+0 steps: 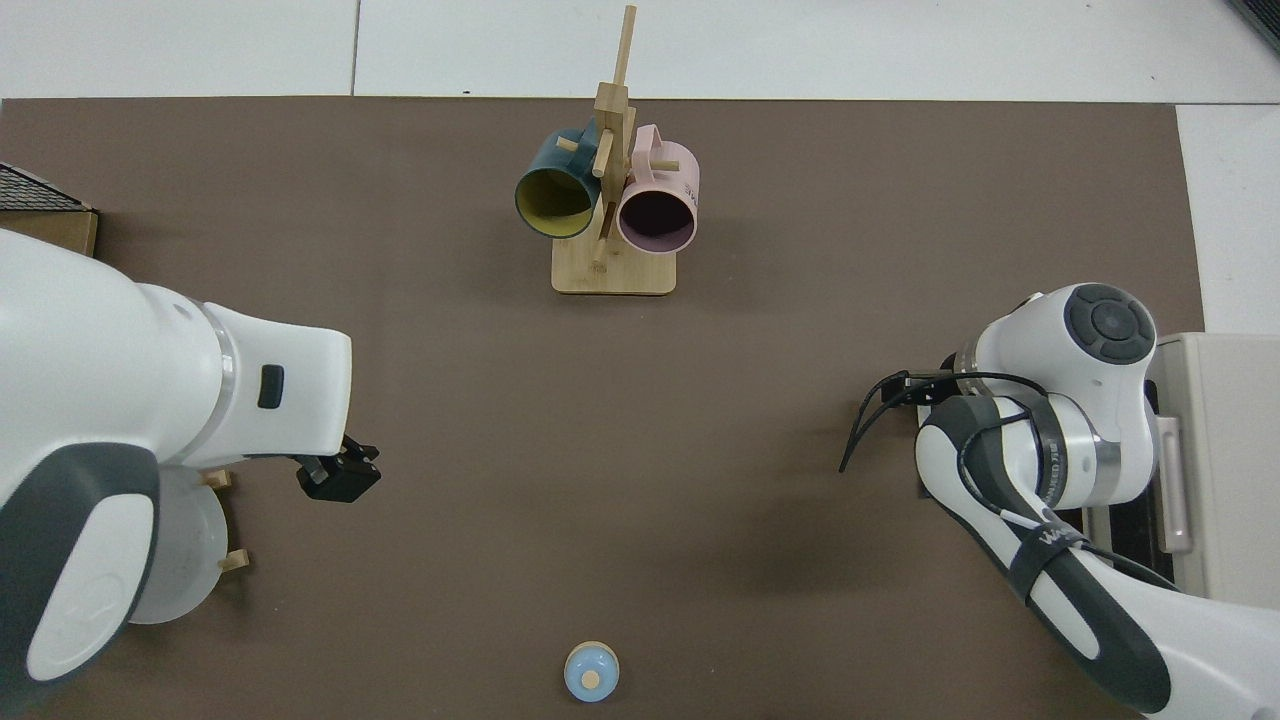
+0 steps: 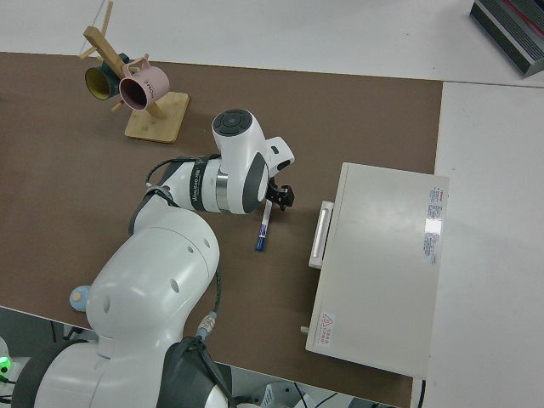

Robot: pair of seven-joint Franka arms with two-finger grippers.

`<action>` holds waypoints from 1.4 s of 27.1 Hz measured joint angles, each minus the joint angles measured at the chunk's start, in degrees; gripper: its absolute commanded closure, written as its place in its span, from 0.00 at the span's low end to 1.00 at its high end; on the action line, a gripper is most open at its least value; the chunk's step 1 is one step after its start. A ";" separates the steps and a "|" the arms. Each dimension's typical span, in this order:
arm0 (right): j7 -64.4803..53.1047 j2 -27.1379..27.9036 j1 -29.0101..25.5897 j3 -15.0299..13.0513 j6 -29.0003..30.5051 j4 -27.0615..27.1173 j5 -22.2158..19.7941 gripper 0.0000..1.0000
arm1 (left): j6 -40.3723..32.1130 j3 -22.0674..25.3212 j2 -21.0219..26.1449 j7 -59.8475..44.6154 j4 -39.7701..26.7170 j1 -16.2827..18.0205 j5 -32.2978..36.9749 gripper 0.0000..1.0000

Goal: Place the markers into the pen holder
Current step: 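Grasp the marker with the right gripper while the left gripper moves forward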

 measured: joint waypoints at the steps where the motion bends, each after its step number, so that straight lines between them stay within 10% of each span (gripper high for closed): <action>1: 0.00 0.01 0.00 0.00 0.00 -0.05 0.00 0.43 | 0.12 0.00 -0.11 0.67 -0.31 -0.47 0.00 0.00; 9: 0.00 0.04 0.00 0.00 0.01 -0.42 0.00 0.59 | 2.17 0.02 -0.91 7.12 -2.79 -1.42 -0.09 0.00; 13: 0.00 0.05 0.02 0.02 0.44 -0.76 0.00 1.00 | 2.77 0.05 -0.96 8.92 -3.58 -1.42 -1.36 0.00; 27: 6.65 0.04 1.20 0.16 -0.41 0.42 0.37 1.00 | 5.85 -0.18 -0.94 15.94 -6.73 -2.15 -3.21 0.00; 38: 21.08 -1.74 2.50 0.41 -21.92 15.12 12.28 1.00 | 7.44 0.05 -0.94 23.19 -7.43 -2.14 -3.26 0.00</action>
